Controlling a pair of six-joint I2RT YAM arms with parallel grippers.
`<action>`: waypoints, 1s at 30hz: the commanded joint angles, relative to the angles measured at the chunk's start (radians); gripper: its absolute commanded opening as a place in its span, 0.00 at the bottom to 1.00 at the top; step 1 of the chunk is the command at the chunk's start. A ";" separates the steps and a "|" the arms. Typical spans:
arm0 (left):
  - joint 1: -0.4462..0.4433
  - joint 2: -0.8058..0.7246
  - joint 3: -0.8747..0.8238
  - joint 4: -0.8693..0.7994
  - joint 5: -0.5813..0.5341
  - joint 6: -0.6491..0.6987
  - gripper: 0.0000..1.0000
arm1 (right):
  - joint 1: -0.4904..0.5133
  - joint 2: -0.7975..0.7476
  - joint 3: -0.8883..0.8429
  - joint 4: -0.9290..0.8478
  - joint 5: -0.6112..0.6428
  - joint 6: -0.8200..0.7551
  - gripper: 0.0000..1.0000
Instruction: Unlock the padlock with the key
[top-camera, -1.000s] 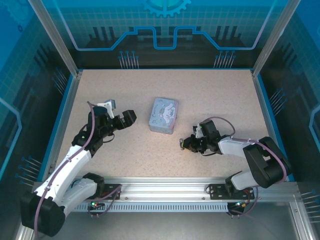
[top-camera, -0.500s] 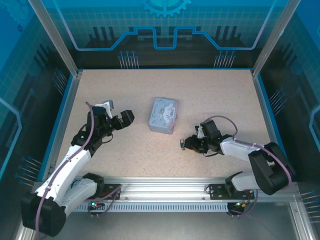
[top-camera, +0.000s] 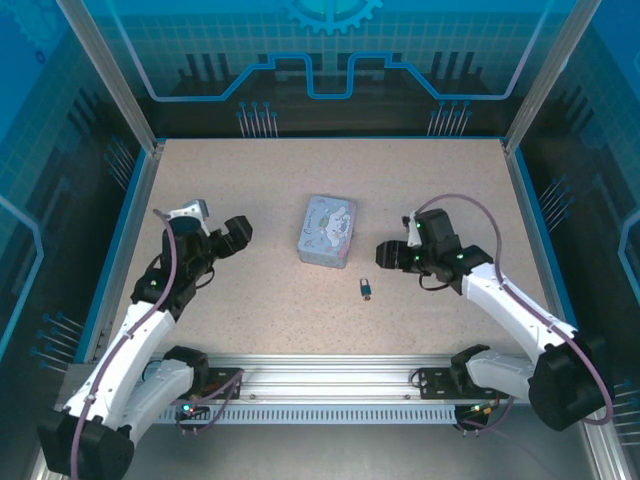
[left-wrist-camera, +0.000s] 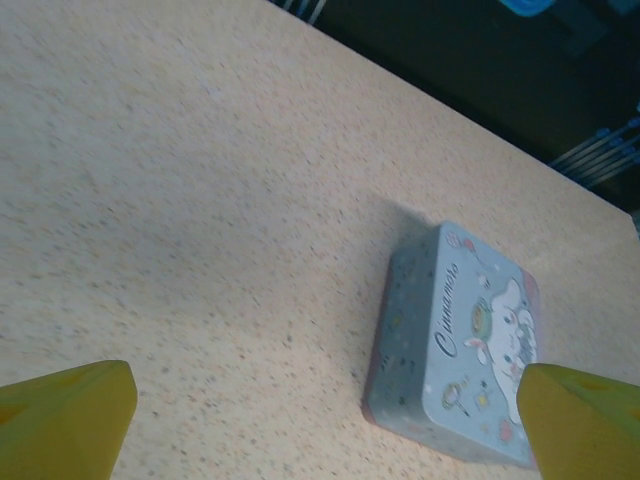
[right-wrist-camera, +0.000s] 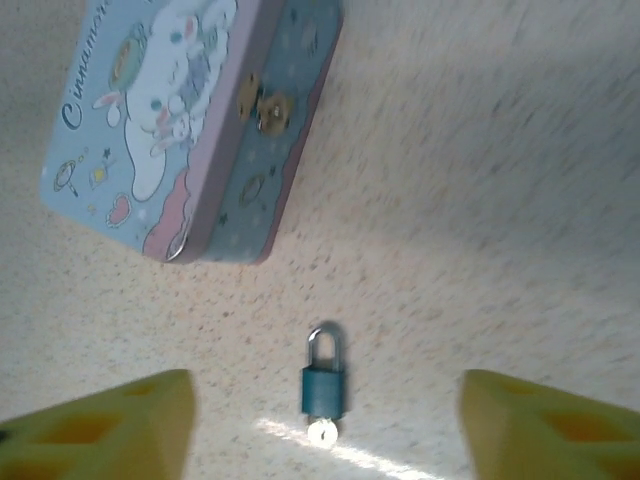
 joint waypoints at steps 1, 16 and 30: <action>0.021 -0.033 0.032 -0.045 -0.161 0.072 0.99 | -0.050 -0.019 0.074 -0.116 0.105 -0.128 0.99; 0.026 -0.135 -0.166 0.199 -0.303 0.262 0.99 | -0.223 -0.142 0.016 0.044 0.246 -0.271 1.00; 0.026 -0.049 -0.291 0.332 -0.345 0.282 0.99 | -0.294 -0.091 -0.376 0.738 0.274 -0.489 1.00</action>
